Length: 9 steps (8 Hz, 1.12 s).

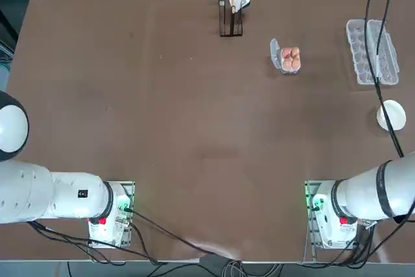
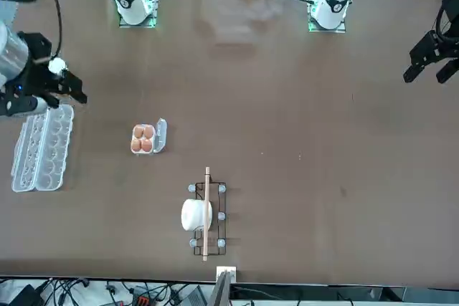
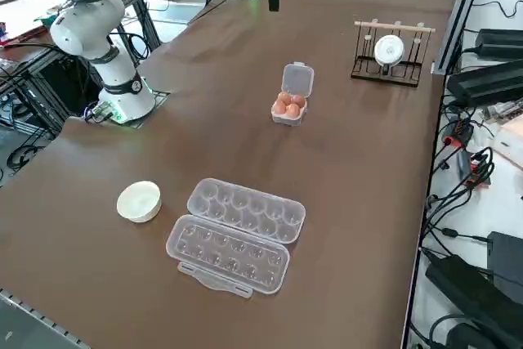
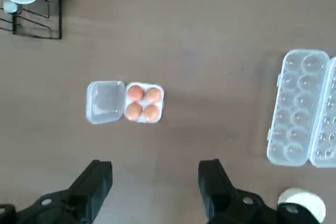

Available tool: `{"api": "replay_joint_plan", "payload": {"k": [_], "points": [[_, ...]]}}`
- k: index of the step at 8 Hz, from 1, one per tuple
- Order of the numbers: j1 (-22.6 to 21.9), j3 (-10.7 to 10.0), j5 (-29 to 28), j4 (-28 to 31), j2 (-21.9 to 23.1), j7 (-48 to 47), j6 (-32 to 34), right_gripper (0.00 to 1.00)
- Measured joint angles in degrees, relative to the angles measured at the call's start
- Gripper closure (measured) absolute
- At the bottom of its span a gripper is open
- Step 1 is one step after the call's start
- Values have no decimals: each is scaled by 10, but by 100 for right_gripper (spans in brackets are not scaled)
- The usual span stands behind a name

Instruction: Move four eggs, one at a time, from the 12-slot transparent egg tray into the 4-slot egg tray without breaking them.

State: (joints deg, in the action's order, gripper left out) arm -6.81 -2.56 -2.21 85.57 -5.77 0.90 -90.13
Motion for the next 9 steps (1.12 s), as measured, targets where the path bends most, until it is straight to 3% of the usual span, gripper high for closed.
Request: {"api": "replay_joint_plan", "payload": {"k": [2,5,9], "points": [[1,-1,-1,21,30,-20,10,0],[1,-1,0,91,67,-23,-31,0],[1,0,18,100,72,-23,-36,0]]}}
